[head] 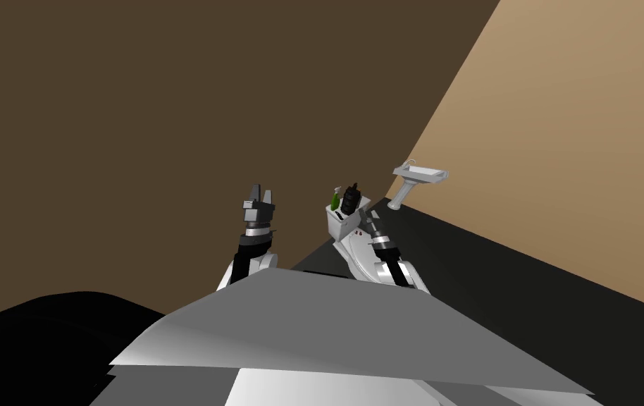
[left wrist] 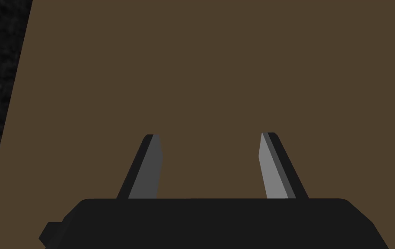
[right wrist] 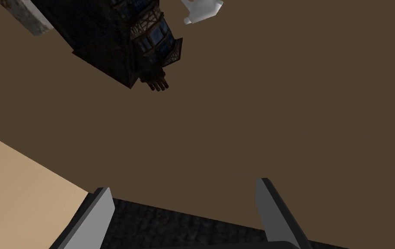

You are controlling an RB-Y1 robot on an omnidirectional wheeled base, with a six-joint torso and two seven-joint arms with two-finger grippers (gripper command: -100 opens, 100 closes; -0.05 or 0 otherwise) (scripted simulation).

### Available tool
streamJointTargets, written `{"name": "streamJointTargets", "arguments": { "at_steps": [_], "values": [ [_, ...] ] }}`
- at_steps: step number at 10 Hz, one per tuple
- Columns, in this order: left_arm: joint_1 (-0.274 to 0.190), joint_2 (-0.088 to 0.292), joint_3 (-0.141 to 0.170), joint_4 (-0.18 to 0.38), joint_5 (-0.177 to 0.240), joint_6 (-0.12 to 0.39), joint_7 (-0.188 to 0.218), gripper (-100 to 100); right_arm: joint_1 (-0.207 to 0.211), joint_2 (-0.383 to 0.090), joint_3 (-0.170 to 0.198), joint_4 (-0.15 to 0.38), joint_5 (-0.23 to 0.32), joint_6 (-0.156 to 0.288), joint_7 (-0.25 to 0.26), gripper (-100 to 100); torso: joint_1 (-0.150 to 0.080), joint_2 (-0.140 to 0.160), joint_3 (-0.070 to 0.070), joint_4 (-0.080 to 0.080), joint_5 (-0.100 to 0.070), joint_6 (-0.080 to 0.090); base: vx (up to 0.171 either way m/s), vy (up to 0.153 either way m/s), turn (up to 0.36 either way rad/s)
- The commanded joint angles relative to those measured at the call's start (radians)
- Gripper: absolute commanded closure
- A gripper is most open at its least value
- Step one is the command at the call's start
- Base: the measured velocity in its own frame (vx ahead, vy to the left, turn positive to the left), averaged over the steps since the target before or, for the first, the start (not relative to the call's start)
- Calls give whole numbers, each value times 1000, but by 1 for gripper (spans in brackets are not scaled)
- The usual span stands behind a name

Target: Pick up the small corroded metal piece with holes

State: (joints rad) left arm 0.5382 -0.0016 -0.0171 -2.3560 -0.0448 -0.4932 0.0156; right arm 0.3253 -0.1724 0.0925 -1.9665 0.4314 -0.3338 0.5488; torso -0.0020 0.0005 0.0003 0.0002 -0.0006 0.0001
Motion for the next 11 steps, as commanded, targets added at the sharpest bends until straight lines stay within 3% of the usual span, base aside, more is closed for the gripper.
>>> {"name": "streamJointTargets", "arguments": {
  "at_steps": [1,2,3,5,6,7,8,10,11],
  "values": [
    [0,0,0,0,0,0,0,0,-18,0,10,29,38,14,50,-100,0,0,0,0,0,0,-9,-37,11],
    [0,0,0,0,0,0,0,0,-31,-2,16,53,71,25,76,-100,0,0,0,0,0,0,-16,-51,30],
    [0,0,0,0,0,0,0,0,-31,-2,16,53,71,25,91,-100,-1,0,0,0,0,0,-9,-37,15],
    [0,0,0,0,0,0,0,0,-60,-5,28,107,139,48,155,-100,0,0,0,0,0,0,-8,-28,35],
    [0,0,0,0,0,0,0,0,-60,-5,28,107,139,48,173,-100,0,0,0,0,0,0,-8,-22,21],
    [0,0,0,0,0,0,0,0,-76,-6,32,137,173,60,211,-100,1,0,0,0,0,0,-7,-16,42],
    [0,0,0,0,0,0,0,0,-76,-6,32,137,173,60,215,-100,1,0,0,0,0,0,-4,-10,21],
    [0,0,0,0,0,0,0,0,-110,-11,38,201,242,83,285,-100,2,-1,0,0,0,0,-4,-5,66],
    [0,0,0,0,0,0,0,0,-110,-11,38,201,242,83,298,-100,2,-1,0,0,0,0,-3,-3,26]
  ]
}}
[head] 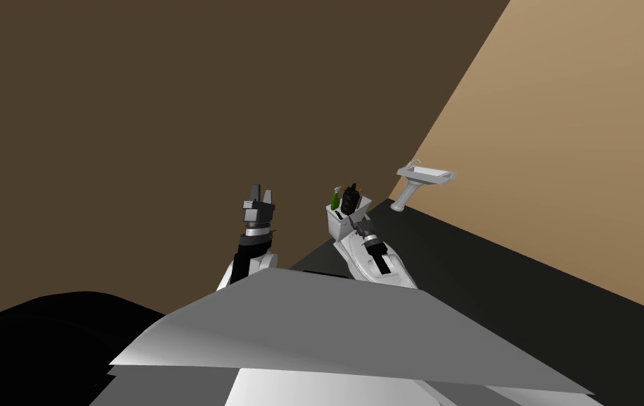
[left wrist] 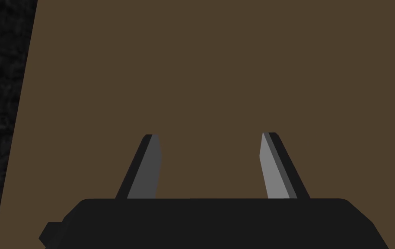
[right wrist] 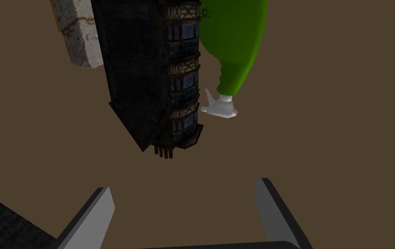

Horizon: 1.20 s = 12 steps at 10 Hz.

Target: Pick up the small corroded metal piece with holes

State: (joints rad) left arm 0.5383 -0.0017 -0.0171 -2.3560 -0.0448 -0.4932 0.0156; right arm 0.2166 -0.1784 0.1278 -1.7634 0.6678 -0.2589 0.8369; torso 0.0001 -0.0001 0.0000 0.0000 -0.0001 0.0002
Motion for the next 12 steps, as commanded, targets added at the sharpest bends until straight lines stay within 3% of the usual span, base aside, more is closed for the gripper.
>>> {"name": "streamJointTargets", "arguments": {
  "at_steps": [1,2,3,5,8,10,11,12],
  "values": [
    [0,0,0,0,0,0,0,0,-18,-8,5,32,41,20,50,-100,0,0,0,0,0,0,-2,4,62],
    [0,0,0,0,0,0,0,0,-36,-10,6,67,72,32,75,-100,0,0,0,0,0,0,-4,12,94],
    [0,0,0,0,0,0,0,0,-36,-10,6,67,75,32,93,-100,1,0,0,0,0,0,-2,11,33],
    [0,0,0,0,0,0,0,0,-73,-16,6,132,145,55,159,-100,1,0,0,0,0,0,0,19,85],
    [0,0,0,0,0,0,0,0,-91,-20,6,175,179,67,216,-100,2,-1,0,0,0,0,5,22,51],
    [0,0,0,0,0,0,0,0,-128,-27,4,244,244,88,285,-100,2,0,0,0,0,0,6,29,99],
    [0,0,0,0,0,0,0,0,-128,-27,4,244,244,88,294,-100,2,-1,-1,0,1,0,11,26,36],
    [0,0,0,0,0,0,0,0,-145,-30,3,277,275,98,330,-100,2,-1,0,0,1,0,10,25,68]
  ]
}}
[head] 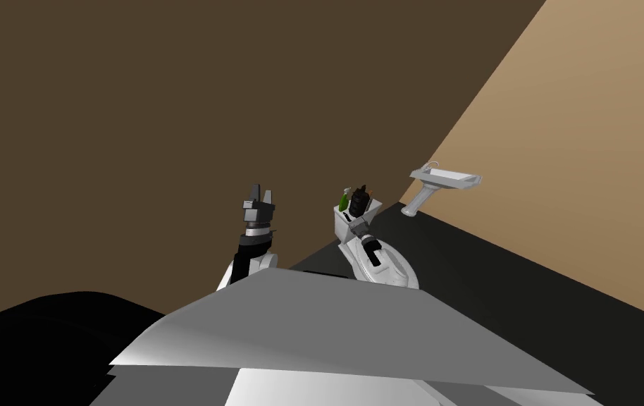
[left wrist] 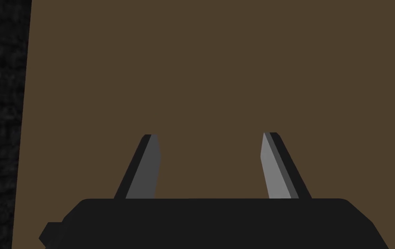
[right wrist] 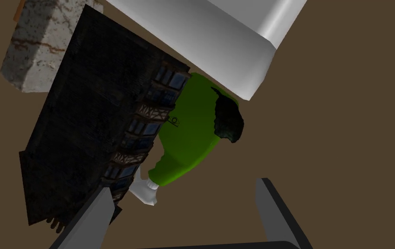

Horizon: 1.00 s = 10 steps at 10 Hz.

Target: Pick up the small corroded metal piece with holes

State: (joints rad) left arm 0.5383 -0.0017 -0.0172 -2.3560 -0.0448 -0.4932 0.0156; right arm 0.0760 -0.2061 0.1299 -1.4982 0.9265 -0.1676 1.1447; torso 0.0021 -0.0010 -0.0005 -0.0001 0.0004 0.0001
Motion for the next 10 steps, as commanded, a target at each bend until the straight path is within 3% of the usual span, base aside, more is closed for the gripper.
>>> {"name": "streamJointTargets", "arguments": {
  "at_steps": [1,2,6,10],
  "values": [
    [0,0,0,0,0,0,0,0,-21,-7,0,42,45,17,50,-100,0,0,0,0,0,0,12,32,107],
    [0,0,0,0,0,0,0,0,-21,-7,0,42,45,17,57,-100,0,0,0,0,0,0,10,27,47],
    [0,0,0,0,0,0,0,0,-76,-26,-3,142,144,48,174,-100,0,0,0,0,0,0,16,31,82],
    [0,0,0,0,0,0,0,0,-112,-49,-4,201,207,67,249,-100,-1,0,0,0,0,0,16,20,59]
  ]
}}
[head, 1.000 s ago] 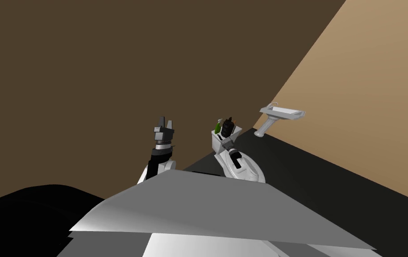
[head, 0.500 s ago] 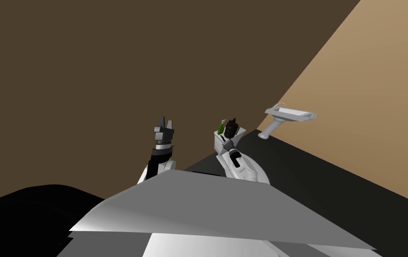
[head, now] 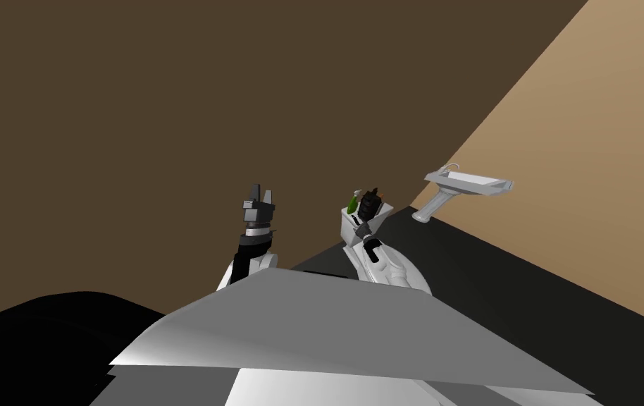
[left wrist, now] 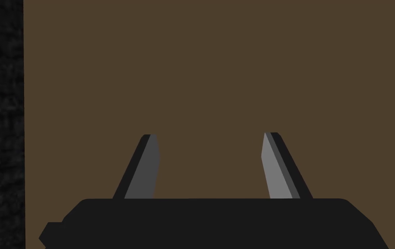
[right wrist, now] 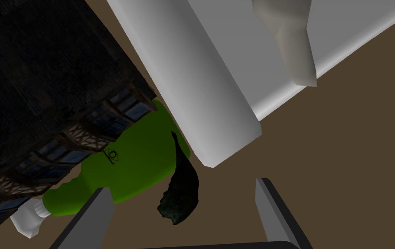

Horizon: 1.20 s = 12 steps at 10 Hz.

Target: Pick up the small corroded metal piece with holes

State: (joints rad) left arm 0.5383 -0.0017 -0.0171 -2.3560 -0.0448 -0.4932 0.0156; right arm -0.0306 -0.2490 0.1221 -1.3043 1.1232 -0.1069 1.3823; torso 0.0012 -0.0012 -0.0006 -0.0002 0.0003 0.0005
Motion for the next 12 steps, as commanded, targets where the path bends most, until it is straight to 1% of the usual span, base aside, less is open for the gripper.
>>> {"name": "streamJointTargets", "arguments": {
  "at_steps": [1,2,3,4,5,6,7,8,9,10,11,12],
  "values": [
    [0,0,0,0,0,0,0,0,0,0,0,0,0,0,0,-100,0,0,0,0,0,0,9,5,10],
    [0,0,0,0,0,0,0,0,-1,-1,0,2,2,1,4,0,0,1,0,0,0,0,0,0,0],
    [0,0,0,0,0,0,0,0,8,-8,-14,0,40,29,-46,-100,-1,1,1,0,0,0,-26,-19,363],
    [0,0,0,0,0,0,0,0,8,-8,-14,0,40,29,-50,-100,-2,2,1,1,0,-1,-29,-42,174],
    [0,0,0,0,0,0,0,0,18,-16,-28,-1,78,57,-93,-100,-3,3,2,1,-1,0,-42,-44,312],
    [0,0,0,0,0,0,0,0,18,-16,-28,-1,78,57,-104,-100,-3,4,2,1,-1,-1,-41,-37,149],
    [0,0,0,0,0,0,0,0,27,-24,-42,-3,117,86,-137,-100,-3,4,2,1,-1,1,-41,-30,242],
    [0,0,0,0,0,0,0,0,27,-24,-42,-3,117,86,-159,-100,-3,4,2,1,-1,0,-37,-28,175],
    [0,0,0,0,0,0,0,0,37,-32,-56,-4,155,114,-184,-100,-3,4,2,1,-1,0,-46,-27,361],
    [0,0,0,0,0,0,0,0,37,-32,-56,-4,155,114,-213,-100,-3,4,2,1,-1,-1,-37,-34,149],
    [0,0,0,0,0,0,0,0,46,-40,-70,-6,194,143,-245,-100,-3,4,2,1,-1,1,-47,-31,282],
    [0,0,0,0,0,0,0,0,46,-40,-70,-6,194,143,-267,-100,-3,4,2,1,-1,0,-41,-29,170]
  ]
}}
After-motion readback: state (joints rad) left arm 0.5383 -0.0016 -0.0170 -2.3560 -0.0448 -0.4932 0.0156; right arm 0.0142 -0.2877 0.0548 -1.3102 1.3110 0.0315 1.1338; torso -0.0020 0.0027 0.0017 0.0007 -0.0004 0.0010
